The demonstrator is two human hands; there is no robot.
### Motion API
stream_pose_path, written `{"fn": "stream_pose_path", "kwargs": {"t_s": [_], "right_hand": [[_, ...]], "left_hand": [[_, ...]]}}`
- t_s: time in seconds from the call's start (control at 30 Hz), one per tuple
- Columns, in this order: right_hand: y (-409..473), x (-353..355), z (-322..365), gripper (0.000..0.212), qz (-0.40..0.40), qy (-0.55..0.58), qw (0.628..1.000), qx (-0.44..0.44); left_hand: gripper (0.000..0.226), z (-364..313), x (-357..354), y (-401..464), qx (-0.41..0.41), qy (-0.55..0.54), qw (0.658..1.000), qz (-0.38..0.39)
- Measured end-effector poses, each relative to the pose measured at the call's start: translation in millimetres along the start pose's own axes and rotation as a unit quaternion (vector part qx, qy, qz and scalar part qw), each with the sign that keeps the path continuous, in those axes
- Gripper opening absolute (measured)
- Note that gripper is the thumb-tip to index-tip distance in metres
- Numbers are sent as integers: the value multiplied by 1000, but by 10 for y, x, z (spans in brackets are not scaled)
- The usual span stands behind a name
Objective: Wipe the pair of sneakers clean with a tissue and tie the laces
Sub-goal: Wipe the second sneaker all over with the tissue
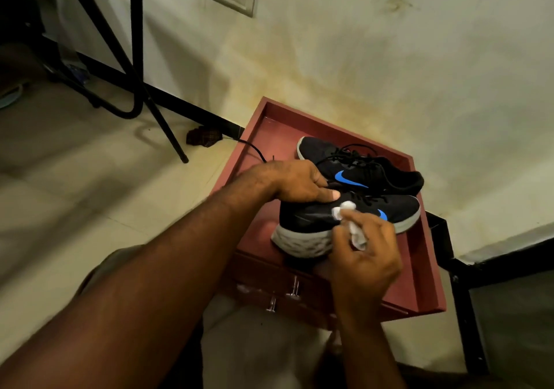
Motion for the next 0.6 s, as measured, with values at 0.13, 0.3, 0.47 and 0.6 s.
{"fn": "stream_pose_path", "kwargs": {"t_s": [0.13,0.3,0.47,0.6], "right_hand": [[26,-26,-140,30,2,13,998,-56],[-101,-282,265,13,123,6,989,88],[12,73,-123,18,6,15,1000,-10],[-135,-203,215,9,143,-34,981,127]], "left_hand": [[53,-47,-43,6,-3,19,1000,25],[44,18,-60,16,32,-13,999,35],[28,23,-115,15,39,-35,998,44],[32,15,-121,22,46,-48,997,49]]}}
Point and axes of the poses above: each hand's wrist, its own y-axis towards the middle knuckle, its own x-axis out of the back of the hand, z = x × y, the point moved 8 cm from there along y, towards the middle knuckle, and after that the axes turned 8 degrees about y, right-handed, at the moved point
